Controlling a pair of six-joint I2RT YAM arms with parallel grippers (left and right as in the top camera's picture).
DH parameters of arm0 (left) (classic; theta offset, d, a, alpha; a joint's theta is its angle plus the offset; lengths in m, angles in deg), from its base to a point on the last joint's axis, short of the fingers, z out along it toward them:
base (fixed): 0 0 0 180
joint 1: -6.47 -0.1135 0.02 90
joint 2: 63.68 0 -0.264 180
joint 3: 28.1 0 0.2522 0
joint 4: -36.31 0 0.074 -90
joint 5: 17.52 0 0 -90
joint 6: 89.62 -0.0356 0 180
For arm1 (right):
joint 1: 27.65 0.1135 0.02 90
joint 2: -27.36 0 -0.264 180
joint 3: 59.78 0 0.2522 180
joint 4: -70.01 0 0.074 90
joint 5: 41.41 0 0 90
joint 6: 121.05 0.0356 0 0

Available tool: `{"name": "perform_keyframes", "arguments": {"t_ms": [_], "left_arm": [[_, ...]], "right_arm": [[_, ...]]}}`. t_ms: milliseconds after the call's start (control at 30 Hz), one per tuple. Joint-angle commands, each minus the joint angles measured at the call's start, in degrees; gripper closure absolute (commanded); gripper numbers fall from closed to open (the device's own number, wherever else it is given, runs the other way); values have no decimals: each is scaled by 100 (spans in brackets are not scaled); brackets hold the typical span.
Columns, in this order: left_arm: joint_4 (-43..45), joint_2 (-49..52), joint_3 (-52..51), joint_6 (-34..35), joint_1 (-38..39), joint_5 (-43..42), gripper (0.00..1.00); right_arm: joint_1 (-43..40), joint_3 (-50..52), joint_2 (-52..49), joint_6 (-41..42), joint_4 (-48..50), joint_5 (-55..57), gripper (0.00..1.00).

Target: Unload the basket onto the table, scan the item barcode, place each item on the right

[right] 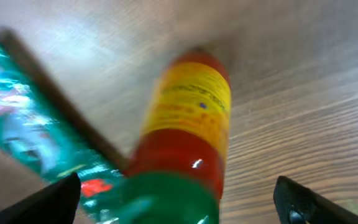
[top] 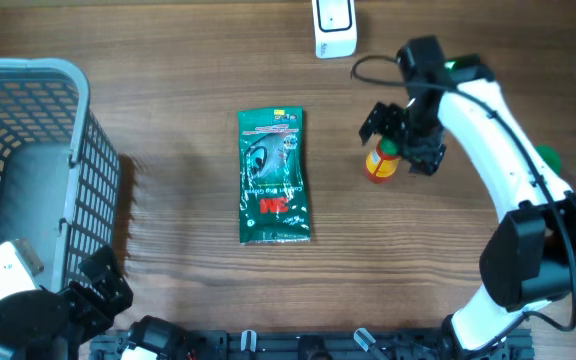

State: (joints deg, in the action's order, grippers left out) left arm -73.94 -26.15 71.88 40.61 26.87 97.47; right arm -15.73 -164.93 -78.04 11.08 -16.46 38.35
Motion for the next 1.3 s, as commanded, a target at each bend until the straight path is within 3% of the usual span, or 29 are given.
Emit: {"name": "perform_keyframes", "arguments": {"t_ms": [0, 100, 233, 367, 500, 733, 1200, 1267], "left_arm": [[0, -4, 9, 74, -24, 35, 0], [2, -4, 9, 74, -24, 35, 0], [2, -4, 9, 74, -24, 35, 0], [0, -4, 9, 74, -24, 35, 0], [0, -4, 9, 74, -24, 35, 0], [0, -4, 9, 74, -24, 35, 0], [0, -4, 9, 74, -24, 35, 0], [0, -4, 9, 74, -24, 35, 0]], "right_arm": [[-302, -1169, -46, -264, -199, -625, 0], [-658, -1314, -48, 564, -374, -887, 0], [-1268, -680, -98, 1353, -136, -935, 0], [-1478, 195, -205, 914, 684, -1547, 0], [-1473, 734, -573, 824, 826, -1674, 0], [-1473, 938, -1425, 275, 925, -2645, 0], [-1436, 1394, -1803, -160, 1222, -4179, 0], [-1436, 1606, -1803, -140, 1512, -4301, 9]]}}
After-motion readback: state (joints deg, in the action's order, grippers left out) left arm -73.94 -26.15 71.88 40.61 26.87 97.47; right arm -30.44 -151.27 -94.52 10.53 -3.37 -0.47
